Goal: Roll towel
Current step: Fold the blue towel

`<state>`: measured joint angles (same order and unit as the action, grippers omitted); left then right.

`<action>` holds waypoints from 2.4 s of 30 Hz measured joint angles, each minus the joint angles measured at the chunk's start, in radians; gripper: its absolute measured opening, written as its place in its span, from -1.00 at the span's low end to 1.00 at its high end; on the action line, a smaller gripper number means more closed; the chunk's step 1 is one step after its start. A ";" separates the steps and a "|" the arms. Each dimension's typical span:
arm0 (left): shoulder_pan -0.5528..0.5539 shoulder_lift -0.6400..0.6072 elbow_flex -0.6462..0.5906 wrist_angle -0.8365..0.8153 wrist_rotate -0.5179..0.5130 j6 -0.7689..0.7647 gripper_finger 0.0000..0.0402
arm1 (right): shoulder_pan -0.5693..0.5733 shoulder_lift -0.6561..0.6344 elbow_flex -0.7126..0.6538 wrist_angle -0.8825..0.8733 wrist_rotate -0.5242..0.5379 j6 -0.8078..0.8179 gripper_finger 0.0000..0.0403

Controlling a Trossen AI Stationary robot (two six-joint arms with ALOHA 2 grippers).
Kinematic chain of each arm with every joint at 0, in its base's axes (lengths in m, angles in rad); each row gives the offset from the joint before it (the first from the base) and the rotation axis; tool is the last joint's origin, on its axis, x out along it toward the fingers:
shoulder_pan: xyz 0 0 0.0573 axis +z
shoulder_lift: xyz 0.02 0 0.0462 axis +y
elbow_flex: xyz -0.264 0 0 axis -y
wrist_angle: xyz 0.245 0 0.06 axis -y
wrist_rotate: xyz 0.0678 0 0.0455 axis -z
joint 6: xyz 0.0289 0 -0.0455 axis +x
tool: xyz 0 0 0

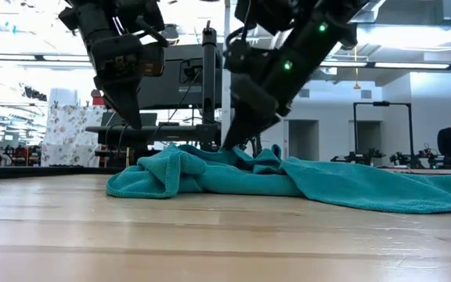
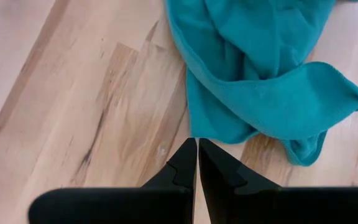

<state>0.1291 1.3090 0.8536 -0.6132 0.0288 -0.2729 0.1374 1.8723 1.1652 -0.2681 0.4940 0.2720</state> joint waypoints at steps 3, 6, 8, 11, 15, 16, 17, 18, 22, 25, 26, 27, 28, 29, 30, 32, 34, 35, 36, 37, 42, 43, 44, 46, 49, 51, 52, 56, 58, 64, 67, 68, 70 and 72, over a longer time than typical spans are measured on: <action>0.000 0.000 0.000 0.001 0.000 0.006 -0.99 | -0.005 0.000 0.000 -0.020 0.013 0.022 0.26; 0.000 0.000 0.000 0.002 0.000 0.019 -0.99 | -0.011 0.000 0.000 -0.009 -0.013 0.011 0.18; 0.000 0.000 0.000 0.004 0.000 0.027 -0.99 | -0.010 -0.001 0.000 -0.005 -0.034 0.008 0.13; 0.000 0.000 0.000 0.005 0.000 0.029 -0.99 | -0.007 -0.001 -0.010 -0.016 -0.037 0.016 0.08; 0.000 0.000 0.000 0.013 0.000 0.029 -0.99 | -0.022 -0.001 -0.023 -0.034 -0.024 0.044 -0.03; 0.000 0.000 0.000 0.018 0.000 0.029 -0.99 | -0.026 -0.001 -0.023 -0.044 -0.017 0.050 -0.07; 0.000 0.000 0.000 0.023 0.000 0.030 -0.99 | -0.030 -0.001 -0.024 -0.049 -0.012 0.060 -0.12; 0.000 0.000 0.000 0.027 0.000 0.029 -0.99 | -0.034 -0.001 -0.024 -0.050 -0.012 0.072 -0.18; 0.000 0.000 0.000 0.038 0.000 0.029 -0.99 | -0.049 -0.001 -0.024 -0.045 -0.018 0.080 -0.52; 0.000 0.000 0.000 0.040 -0.001 0.029 -0.99 | -0.062 -0.001 -0.024 -0.045 -0.049 0.090 -0.86; 0.000 0.000 0.000 0.040 0.000 0.029 -0.99 | -0.066 -0.002 -0.023 -0.046 -0.058 0.089 -0.93; 0.000 0.000 0.000 0.040 -0.001 0.029 -0.99 | -0.070 -0.009 -0.020 -0.051 -0.064 0.089 -0.95; 0.000 0.000 0.000 0.041 -0.001 0.029 -0.99 | -0.071 -0.018 -0.013 -0.059 -0.067 0.089 -0.95; 0.000 0.000 0.000 0.043 -0.001 0.029 -0.99 | -0.075 -0.031 -0.003 -0.064 -0.074 0.089 -0.96; 0.000 0.000 0.000 0.049 -0.001 0.029 -0.99 | -0.075 -0.049 0.009 -0.076 -0.084 0.088 -0.98; 0.000 0.000 0.000 0.053 -0.001 0.029 -0.99 | -0.078 -0.094 0.034 -0.104 -0.110 0.075 -0.99; 0.000 0.000 -0.001 0.062 -0.001 0.025 -0.99 | -0.078 -0.146 0.056 -0.129 -0.138 0.067 -0.99; 0.000 0.000 -0.001 0.069 -0.001 0.025 -0.99 | -0.073 -0.173 0.064 -0.144 -0.146 0.067 -0.99; 0.000 0.000 -0.001 0.081 0.000 0.025 -0.99 | -0.067 -0.201 0.069 -0.149 -0.150 0.066 -0.99; 0.000 0.000 -0.001 0.095 0.000 0.022 -0.99 | -0.056 -0.230 0.071 -0.153 -0.151 0.065 -0.99; 0.000 0.012 -0.001 0.203 0.044 0.006 -0.99 | 0.026 -0.336 0.071 -0.241 -0.158 0.059 -1.00; 0.000 0.022 -0.001 0.229 0.061 0.006 -0.99 | 0.045 -0.348 0.071 -0.258 -0.158 0.057 -1.00; 0.000 0.037 -0.001 0.254 0.084 0.005 -0.99 | 0.063 -0.353 0.069 -0.266 -0.158 0.059 -1.00; 0.000 0.080 -0.001 0.330 0.130 0.002 -0.99 | 0.096 -0.357 0.063 -0.267 -0.157 0.082 -1.00; -0.006 0.161 -0.001 0.447 0.173 -0.002 -0.99 | 0.134 -0.331 0.057 -0.276 -0.156 0.132 -1.00; -0.014 0.218 -0.001 0.522 0.177 -0.010 -0.99 | 0.157 -0.306 0.056 -0.279 -0.156 0.159 -1.00; -0.018 0.244 -0.001 0.566 0.178 -0.014 -0.99 | 0.167 -0.295 0.056 -0.279 -0.156 0.174 -1.00; -0.029 0.348 0.000 0.665 0.210 -0.025 -0.99 | 0.201 -0.255 0.056 -0.278 -0.155 0.242 -1.00; -0.029 0.408 0.000 0.651 0.211 -0.013 -0.99 | 0.215 -0.247 0.056 -0.281 -0.155 0.271 -1.00; 0.002 0.519 0.008 0.542 0.218 0.055 -0.99 | 0.275 -0.250 0.056 -0.316 -0.155 0.365 -1.00; 0.039 0.509 0.005 0.513 0.192 0.080 -0.99 | 0.340 -0.250 0.056 -0.323 -0.160 0.434 -1.00; 0.058 0.497 0.003 0.502 0.174 0.088 -0.99 | 0.366 -0.250 0.056 -0.324 -0.172 0.462 -1.00; 0.094 0.472 0.000 0.489 0.147 0.104 -0.99 | 0.421 -0.249 0.056 -0.326 -0.180 0.533 -1.00; 0.130 0.448 -0.001 0.472 0.143 0.112 -0.99 | 0.474 -0.248 0.056 -0.334 -0.177 0.608 -1.00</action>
<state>0.2588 1.7570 0.8530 -0.1412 0.1713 -0.1610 0.6115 1.6241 1.2213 -0.6020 0.3175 0.8799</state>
